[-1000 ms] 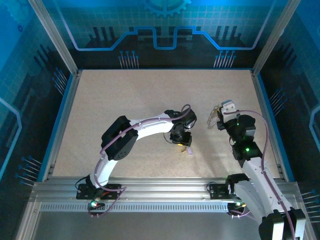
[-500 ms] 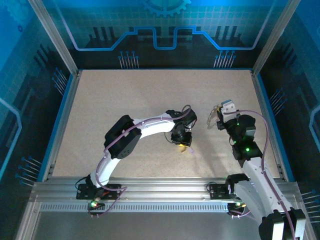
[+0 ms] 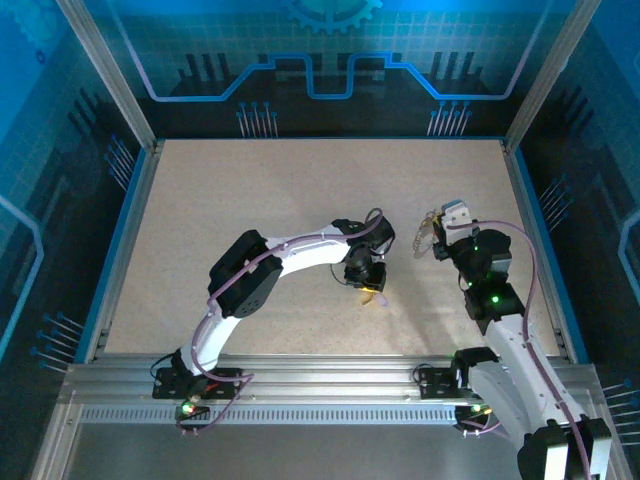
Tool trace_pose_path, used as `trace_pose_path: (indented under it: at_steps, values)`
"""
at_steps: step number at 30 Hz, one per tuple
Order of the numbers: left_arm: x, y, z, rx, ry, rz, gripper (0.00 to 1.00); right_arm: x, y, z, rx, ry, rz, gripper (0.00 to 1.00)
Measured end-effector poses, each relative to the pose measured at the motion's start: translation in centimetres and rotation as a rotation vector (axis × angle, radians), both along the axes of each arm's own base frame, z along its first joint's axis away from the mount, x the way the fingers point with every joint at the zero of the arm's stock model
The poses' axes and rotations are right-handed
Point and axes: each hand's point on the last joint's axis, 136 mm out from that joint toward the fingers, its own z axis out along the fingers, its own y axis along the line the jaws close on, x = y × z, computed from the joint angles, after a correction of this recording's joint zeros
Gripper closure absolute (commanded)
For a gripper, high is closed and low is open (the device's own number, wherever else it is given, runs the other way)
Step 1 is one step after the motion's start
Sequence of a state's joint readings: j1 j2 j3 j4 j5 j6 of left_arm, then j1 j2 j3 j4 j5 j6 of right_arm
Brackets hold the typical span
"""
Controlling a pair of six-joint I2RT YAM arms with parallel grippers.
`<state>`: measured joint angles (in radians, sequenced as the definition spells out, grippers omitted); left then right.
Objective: Put the keys on the keyring
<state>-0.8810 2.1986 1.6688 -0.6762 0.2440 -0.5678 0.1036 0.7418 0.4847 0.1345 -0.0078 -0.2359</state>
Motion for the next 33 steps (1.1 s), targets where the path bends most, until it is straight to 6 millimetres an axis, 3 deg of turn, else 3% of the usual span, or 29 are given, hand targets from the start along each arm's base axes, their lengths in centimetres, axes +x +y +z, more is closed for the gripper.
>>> trace_pose_path:
  at_steps: [13, 18, 26, 30, 33]
  values:
    - [0.0, -0.4, -0.1, -0.014, 0.001, -0.022, 0.83, 0.0, 0.0, 0.0, 0.0, 0.0, 0.0, 1.0]
    - [0.0, -0.4, -0.3, -0.011, 0.002, -0.029, 0.97, 0.0, 0.0, 0.0, 0.0, 0.0, 0.0, 1.0]
    - [0.1, -0.3, -0.1, -0.021, -0.017, -0.072, 1.0, 0.0, 0.0, 0.0, 0.0, 0.002, 0.001, 1.0]
    - [-0.4, 0.6, 1.9, -0.089, -0.052, -0.111, 1.0, -0.4, 1.1, 0.0, -0.029, 0.034, 0.046, 1.0]
    - [-0.5, 2.8, 5.7, -0.17, -0.149, -0.14, 1.0, -1.0, 3.3, 1.0, -0.076, 0.01, 0.131, 1.0]
